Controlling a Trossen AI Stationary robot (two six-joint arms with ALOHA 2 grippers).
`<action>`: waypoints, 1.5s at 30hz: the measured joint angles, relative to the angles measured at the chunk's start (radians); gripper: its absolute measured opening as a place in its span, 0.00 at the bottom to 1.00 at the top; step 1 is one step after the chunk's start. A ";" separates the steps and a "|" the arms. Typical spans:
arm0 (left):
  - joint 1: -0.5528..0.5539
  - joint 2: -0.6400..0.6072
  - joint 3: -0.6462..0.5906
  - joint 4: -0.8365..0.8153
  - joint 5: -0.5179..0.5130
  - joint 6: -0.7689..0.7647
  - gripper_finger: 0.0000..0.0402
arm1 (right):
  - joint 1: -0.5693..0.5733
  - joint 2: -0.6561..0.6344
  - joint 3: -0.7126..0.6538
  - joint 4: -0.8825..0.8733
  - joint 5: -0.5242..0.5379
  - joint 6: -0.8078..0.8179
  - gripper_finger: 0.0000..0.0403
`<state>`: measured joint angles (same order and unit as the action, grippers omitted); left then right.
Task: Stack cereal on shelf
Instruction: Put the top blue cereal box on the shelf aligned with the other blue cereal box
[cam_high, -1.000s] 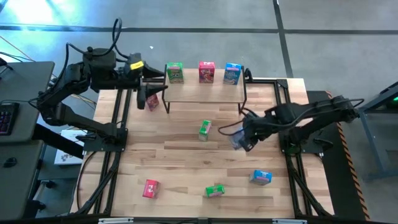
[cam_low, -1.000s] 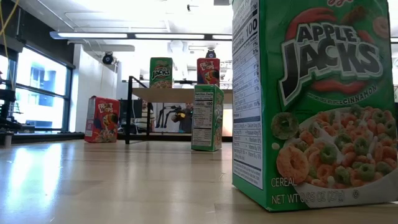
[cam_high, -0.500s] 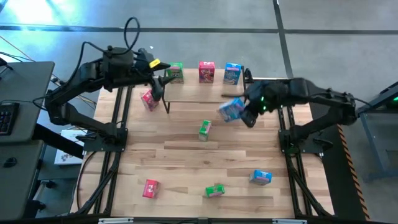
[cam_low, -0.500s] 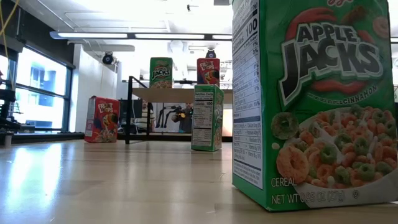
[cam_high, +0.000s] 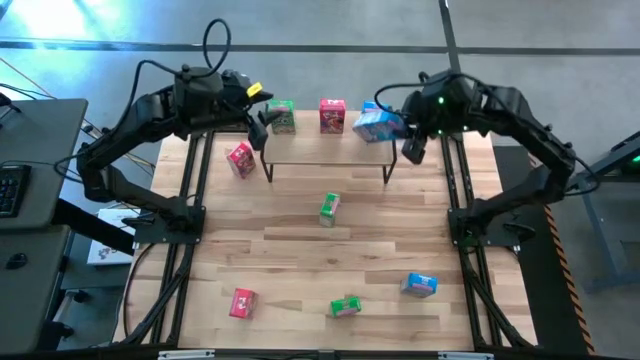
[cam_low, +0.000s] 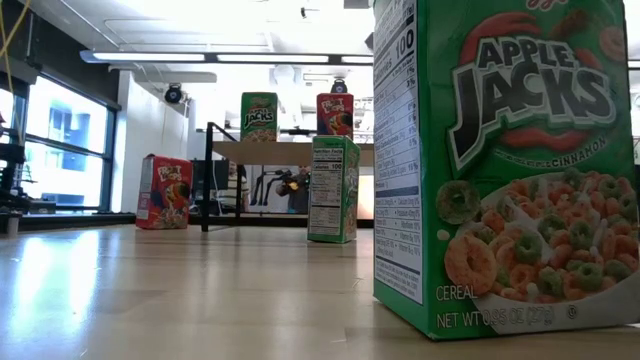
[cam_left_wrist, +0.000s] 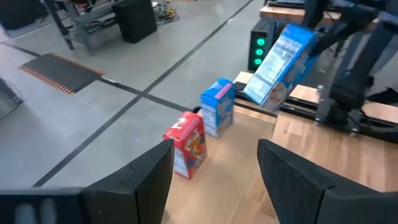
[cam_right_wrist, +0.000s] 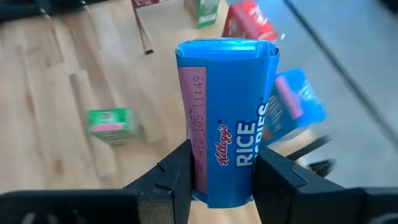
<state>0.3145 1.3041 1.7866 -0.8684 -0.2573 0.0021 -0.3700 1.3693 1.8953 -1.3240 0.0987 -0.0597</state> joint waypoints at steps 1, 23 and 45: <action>0.011 0.000 0.000 0.000 0.000 0.000 0.55 | -0.010 0.014 0.026 -0.003 -0.001 -0.041 0.31; 0.166 0.000 0.000 -0.002 0.000 0.002 0.55 | -0.088 0.342 0.333 -0.247 -0.004 -0.420 0.31; 0.166 0.000 0.000 -0.004 0.000 0.062 0.56 | -0.122 0.308 0.176 -0.248 -0.039 -0.417 0.31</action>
<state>0.4805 1.3037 1.7870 -0.8724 -0.2572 0.0643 -0.4915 1.6774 2.0710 -1.5719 0.0594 -0.4764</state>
